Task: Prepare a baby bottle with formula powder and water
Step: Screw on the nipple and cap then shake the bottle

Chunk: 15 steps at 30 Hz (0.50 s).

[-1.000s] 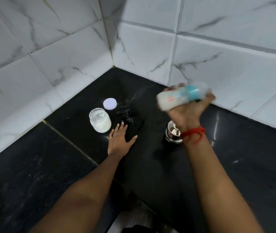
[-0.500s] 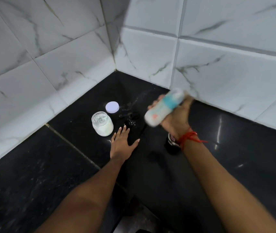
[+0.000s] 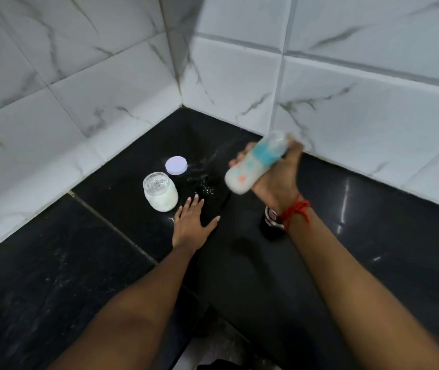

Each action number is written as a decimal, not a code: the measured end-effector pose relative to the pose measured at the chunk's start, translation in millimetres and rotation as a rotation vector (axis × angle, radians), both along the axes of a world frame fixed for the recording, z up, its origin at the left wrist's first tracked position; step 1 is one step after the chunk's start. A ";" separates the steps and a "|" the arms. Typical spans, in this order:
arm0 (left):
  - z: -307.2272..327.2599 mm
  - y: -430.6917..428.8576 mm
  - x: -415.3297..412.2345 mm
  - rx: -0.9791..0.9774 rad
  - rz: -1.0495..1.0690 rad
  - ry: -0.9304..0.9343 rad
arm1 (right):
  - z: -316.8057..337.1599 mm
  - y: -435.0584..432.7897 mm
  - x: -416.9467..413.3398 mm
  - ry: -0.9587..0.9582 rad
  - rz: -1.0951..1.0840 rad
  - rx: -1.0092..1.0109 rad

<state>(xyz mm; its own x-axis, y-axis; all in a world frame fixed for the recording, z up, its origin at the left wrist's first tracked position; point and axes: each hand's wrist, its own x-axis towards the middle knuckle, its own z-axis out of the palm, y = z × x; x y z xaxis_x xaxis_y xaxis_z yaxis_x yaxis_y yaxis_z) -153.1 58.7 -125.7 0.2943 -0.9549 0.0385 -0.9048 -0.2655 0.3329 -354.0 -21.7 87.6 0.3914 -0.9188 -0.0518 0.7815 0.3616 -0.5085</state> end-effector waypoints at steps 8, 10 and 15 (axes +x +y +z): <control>2.2 2.2 -3.5 0.008 0.004 0.022 | 2.8 -3.5 -1.0 -0.059 -0.005 -0.026; 4.0 2.2 -4.4 -0.009 0.010 0.018 | 4.7 -0.8 -10.6 0.018 0.028 -0.068; 2.0 4.0 -3.8 0.007 0.010 0.023 | -9.8 7.1 -21.5 -0.095 -0.025 0.078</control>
<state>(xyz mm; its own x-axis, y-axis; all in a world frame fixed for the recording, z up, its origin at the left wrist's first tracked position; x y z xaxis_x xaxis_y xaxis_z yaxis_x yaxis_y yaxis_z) -156.9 62.8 -123.7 0.3051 -0.9520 0.0252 -0.8941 -0.2772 0.3516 -375.6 -14.6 77.8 0.3746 -0.9230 -0.0875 0.8341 0.3767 -0.4029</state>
